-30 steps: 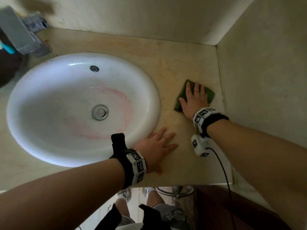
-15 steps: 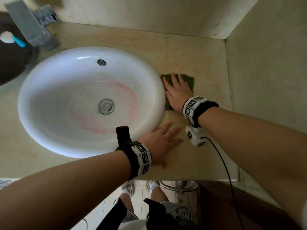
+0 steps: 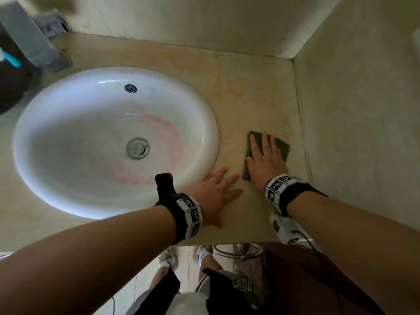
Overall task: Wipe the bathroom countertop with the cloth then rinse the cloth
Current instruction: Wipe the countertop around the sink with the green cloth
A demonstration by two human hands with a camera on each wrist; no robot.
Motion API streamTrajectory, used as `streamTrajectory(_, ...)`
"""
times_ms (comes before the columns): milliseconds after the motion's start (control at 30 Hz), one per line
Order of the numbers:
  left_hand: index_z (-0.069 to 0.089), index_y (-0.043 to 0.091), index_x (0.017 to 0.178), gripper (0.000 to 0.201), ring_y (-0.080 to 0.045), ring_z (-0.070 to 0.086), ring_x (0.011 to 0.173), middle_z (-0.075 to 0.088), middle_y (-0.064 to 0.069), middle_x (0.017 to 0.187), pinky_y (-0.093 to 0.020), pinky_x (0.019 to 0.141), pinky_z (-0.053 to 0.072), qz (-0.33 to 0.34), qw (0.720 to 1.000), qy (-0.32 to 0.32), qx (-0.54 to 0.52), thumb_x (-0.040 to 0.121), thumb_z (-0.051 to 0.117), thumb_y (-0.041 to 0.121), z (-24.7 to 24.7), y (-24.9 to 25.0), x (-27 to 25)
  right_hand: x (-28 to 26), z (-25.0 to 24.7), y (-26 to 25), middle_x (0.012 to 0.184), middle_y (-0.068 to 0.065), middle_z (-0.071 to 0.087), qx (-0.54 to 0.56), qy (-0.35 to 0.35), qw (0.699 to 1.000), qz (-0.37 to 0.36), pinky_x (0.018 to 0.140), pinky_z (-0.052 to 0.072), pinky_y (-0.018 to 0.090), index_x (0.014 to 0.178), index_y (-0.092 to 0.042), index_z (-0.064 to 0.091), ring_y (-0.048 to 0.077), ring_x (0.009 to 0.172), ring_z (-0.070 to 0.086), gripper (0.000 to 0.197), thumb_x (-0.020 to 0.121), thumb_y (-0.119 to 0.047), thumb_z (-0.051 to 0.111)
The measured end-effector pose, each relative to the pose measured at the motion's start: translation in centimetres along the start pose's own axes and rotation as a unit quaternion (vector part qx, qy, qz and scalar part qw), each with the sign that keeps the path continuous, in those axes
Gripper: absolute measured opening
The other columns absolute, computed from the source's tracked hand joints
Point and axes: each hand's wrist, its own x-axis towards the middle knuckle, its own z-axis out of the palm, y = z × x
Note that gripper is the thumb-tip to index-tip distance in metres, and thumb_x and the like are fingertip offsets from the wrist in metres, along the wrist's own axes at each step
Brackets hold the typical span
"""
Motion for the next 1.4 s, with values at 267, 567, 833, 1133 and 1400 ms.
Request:
streamTrajectory(267,0.006,0.029,0.154,0.104,-0.033,-0.014,0.147,-0.013,-0.005,0.161,-0.046,0.118,0.000,0.000,1.000,0.013,-0.001,0.076,0.068,0.058,0.1,-0.3,0.0,6.2,-2.9,-5.7,0.160,0.011,-0.013,0.023,0.000,0.999,-0.047,0.119,0.001,0.048,0.153,-0.025,-0.005,0.034,0.147,-0.009,0.064,0.100,-0.040,0.026)
streamTrajectory(567,0.001,0.029,0.154,0.107,-0.038,-0.009,0.146,0.002,-0.007,0.161,-0.048,0.118,0.001,-0.004,0.999,0.003,0.032,0.075,0.065,0.063,0.1,-0.1,0.1,0.4,-1.9,-3.2,0.162,0.008,-0.008,-0.041,-0.047,0.975,-0.216,0.119,0.004,0.046,0.154,-0.024,0.001,0.029,0.148,-0.009,0.063,0.100,-0.028,0.033)
streamTrajectory(833,-0.002,0.031,0.153,0.110,-0.039,-0.021,0.143,-0.007,0.002,0.162,-0.052,0.120,0.004,0.003,1.000,0.010,0.017,0.074,0.067,0.062,0.2,-0.2,0.1,0.5,-1.3,-5.0,0.161,0.005,-0.012,-0.024,-0.041,0.986,-0.157,0.119,0.002,0.044,0.154,-0.020,-0.004,0.027,0.148,-0.012,0.067,0.098,-0.026,0.033)
streamTrajectory(1133,0.003,0.034,0.153,0.106,-0.037,-0.016,0.145,-0.010,-0.003,0.162,-0.049,0.118,0.003,-0.009,1.000,0.007,0.008,0.074,0.066,0.063,0.5,0.0,-0.1,1.7,-1.2,-4.6,0.161,0.007,-0.012,0.030,0.000,0.998,-0.062,0.119,0.001,0.043,0.154,-0.022,-0.006,0.028,0.148,-0.009,0.068,0.099,-0.041,0.030)
streamTrajectory(1400,-0.003,0.030,0.153,0.101,-0.036,-0.012,0.146,-0.019,-0.004,0.160,-0.051,0.119,0.010,-0.040,0.999,0.017,-0.011,0.083,0.067,0.048,-1.6,0.5,1.2,-1.1,0.1,2.7,0.160,0.008,-0.018,0.078,-0.043,0.989,0.115,0.120,-0.001,0.044,0.153,-0.022,-0.011,0.028,0.147,-0.015,0.068,0.100,-0.043,0.026)
